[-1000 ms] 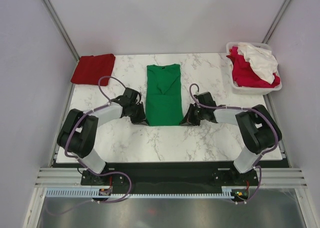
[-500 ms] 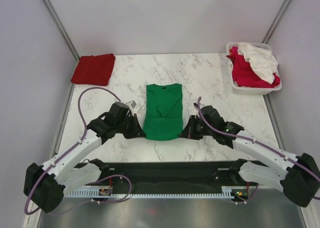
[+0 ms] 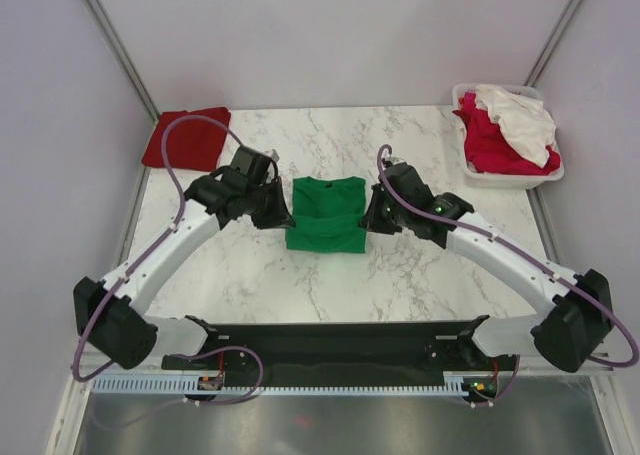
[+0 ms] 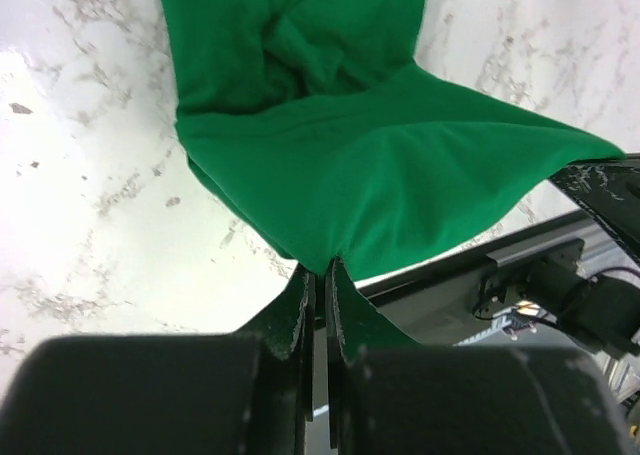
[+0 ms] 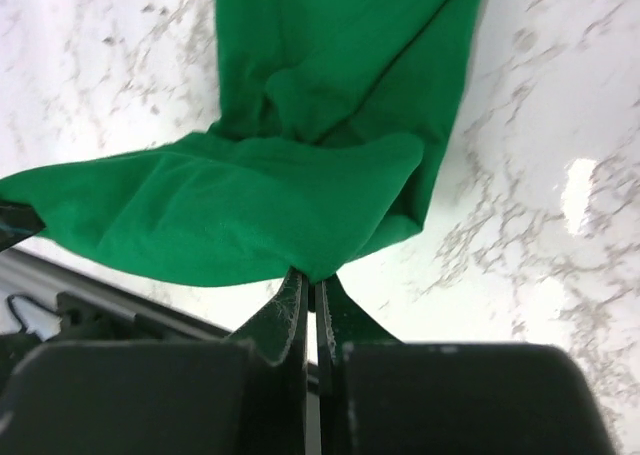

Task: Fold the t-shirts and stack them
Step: Fold the tshirt

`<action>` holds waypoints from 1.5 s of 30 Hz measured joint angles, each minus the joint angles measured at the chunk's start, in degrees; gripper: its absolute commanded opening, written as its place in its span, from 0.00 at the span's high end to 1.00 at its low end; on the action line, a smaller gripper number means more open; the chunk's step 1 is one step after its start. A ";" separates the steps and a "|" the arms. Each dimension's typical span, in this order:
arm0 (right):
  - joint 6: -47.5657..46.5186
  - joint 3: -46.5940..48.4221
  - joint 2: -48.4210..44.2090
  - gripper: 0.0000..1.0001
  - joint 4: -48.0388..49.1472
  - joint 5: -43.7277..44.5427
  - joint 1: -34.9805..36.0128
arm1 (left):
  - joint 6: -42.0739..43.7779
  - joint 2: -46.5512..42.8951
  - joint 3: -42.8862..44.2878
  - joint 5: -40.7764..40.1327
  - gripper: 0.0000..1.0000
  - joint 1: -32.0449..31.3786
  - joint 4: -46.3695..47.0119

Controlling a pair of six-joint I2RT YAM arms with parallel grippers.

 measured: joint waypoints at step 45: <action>-11.93 4.98 24.44 0.54 9.79 -23.69 -15.08 | 9.57 29.94 16.79 7.19 0.08 14.58 6.38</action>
